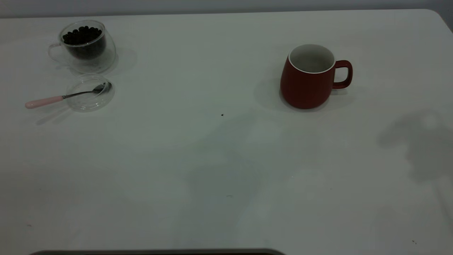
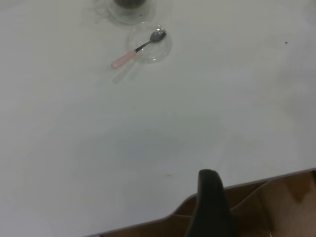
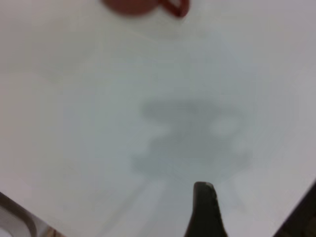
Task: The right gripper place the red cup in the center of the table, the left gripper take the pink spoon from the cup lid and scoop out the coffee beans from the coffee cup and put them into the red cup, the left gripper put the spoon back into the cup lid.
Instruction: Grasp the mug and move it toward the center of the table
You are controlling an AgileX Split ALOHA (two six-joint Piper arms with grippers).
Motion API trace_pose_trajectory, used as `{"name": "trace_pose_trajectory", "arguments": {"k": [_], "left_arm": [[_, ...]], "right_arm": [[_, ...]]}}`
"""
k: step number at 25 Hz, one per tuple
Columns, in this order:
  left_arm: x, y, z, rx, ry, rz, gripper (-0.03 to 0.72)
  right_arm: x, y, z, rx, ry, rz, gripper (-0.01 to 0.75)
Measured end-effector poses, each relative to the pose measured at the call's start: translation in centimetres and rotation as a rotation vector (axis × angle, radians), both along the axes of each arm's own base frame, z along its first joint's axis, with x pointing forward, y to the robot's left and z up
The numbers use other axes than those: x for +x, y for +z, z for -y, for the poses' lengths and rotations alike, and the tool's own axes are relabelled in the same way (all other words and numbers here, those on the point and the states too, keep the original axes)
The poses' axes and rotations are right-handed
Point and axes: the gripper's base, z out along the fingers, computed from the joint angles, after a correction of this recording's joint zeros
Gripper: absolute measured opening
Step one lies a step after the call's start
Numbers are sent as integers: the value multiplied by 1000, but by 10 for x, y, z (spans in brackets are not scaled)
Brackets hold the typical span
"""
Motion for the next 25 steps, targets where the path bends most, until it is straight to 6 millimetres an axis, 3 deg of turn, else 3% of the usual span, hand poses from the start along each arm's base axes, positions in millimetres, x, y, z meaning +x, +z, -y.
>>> {"name": "trace_pose_trajectory", "arguments": {"k": [5,8,10,18,25], "left_arm": [[0,0,0,1,-1,0,588],[0,0,0,2,-2,0,588],[0,0,0,2,-2,0,588],[0,0,0,2,-1,0,588],[0,0,0,2,-1,0,588]], "right_arm": [[74,-79,-10,-38,183,-165,591],[108,-117,-29,-80,294,-206,591],[124,-131,-41,-104,337,-198,591],[148,-174,-65,-152,462,-153,591],[154,-190,-90,-197,574,-42,591]]}}
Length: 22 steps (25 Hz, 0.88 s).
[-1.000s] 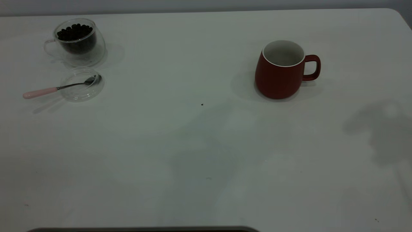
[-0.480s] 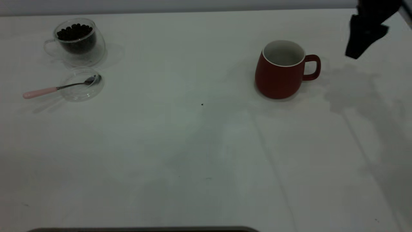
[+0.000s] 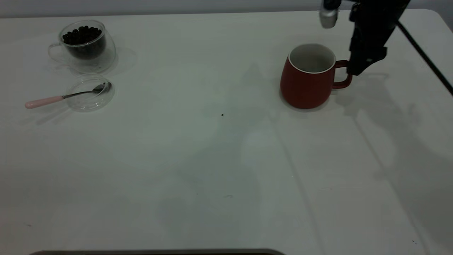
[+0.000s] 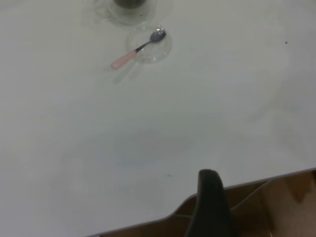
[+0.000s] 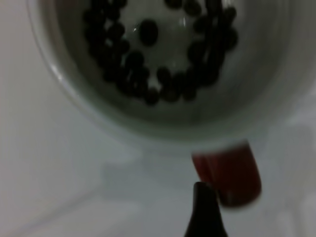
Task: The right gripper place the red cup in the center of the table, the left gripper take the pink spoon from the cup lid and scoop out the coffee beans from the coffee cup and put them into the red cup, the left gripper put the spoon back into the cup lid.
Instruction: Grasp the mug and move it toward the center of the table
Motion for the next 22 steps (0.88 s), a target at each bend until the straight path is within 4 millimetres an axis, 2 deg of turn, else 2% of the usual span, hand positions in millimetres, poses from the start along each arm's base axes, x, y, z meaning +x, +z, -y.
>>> {"name": "trace_pose_trajectory", "arguments": {"k": [7,15,22], "left_arm": [[0,0,0,0,0,0,588],[0,0,0,-1,1,0,588],[0,0,0,-2,1,0,588]], "right_arm": [[-7,-6,-35,6,79,8,591],[-26,-24,-107,99,136,58,591],[-45,-21,-166,221,125,135,591]]}}
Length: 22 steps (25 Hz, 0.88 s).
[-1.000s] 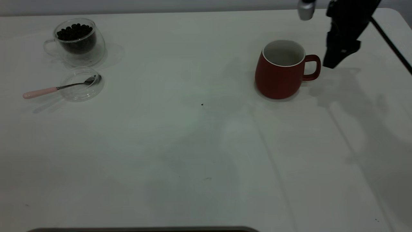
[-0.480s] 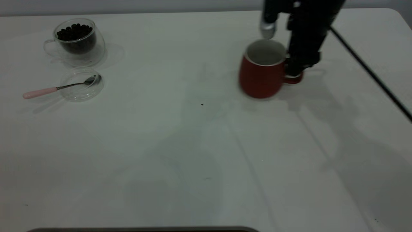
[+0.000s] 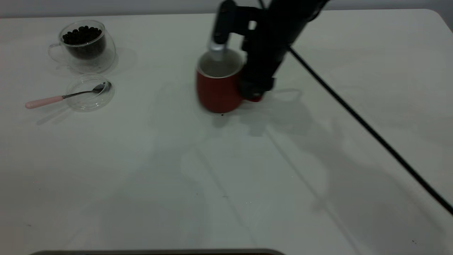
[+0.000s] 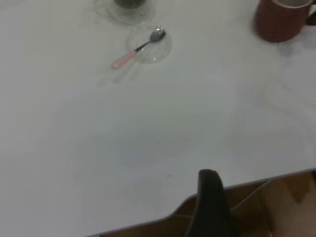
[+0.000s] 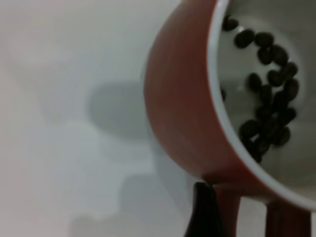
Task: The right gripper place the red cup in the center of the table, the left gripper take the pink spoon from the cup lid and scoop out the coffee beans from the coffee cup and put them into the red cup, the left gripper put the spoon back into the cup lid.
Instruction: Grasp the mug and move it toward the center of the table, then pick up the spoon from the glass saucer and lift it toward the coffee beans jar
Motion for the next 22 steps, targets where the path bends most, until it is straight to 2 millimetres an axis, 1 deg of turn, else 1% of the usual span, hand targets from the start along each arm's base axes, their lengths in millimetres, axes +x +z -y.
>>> {"name": "trace_pose_trajectory", "arguments": {"k": [3,5,7,9,10,12,13,15,19,22], "left_arm": [[0,0,0,0,0,0,588],[0,0,0,0,0,0,588],[0,0,0,0,0,0,588],[0,0,0,0,0,0,588],[0,0,0,0,0,0,588],[0,0,0,0,0,0,588],[0,0,0,0,0,0,588],[0,0,0,0,0,0,587],[0,0,0,0,0,0,587],[0,0,0,0,0,0,587]], "right_arm": [[-6,3,-18,51,-20,28,591],[-9,4,-26,81,-40,36,591],[-11,6,-29,107,-66,20,591],[-12,17,-28,126,-79,-17,591],[-12,28,-26,139,-90,-48,591],[-12,58,-16,174,-132,-119,591],[-11,77,-10,193,-161,-144,591],[-10,113,11,212,-225,-200,591],[-19,172,56,182,-353,-323,591],[-36,220,83,169,-423,-352,591]]}}
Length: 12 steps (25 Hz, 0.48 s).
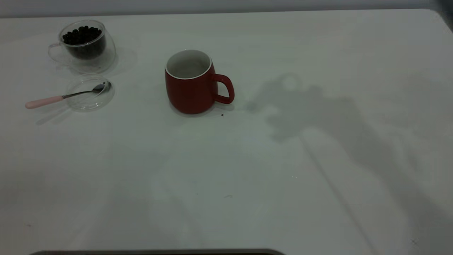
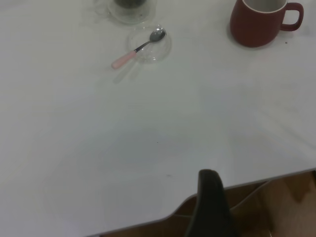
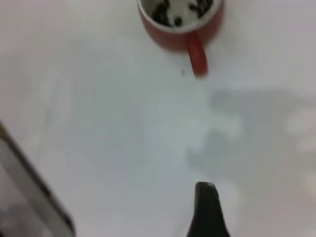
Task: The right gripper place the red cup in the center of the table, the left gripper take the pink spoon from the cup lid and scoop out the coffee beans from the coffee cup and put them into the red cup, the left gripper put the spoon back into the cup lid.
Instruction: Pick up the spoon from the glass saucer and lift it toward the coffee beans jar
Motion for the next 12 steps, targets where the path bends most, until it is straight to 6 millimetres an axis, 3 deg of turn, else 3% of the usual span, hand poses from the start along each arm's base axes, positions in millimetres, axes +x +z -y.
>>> {"name": "trace_pose_trajectory", "arguments": {"k": [4,7,12], "left_arm": [[0,0,0,0,0,0,587],[0,0,0,0,0,0,587],[0,0,0,2,-2,0,587]], "right_arm": [[-38,48,21,-17,-40,23,591],[-73,66,39,-49,-96,21,591],[-134,77,68,-82,-195,10,591]]}}
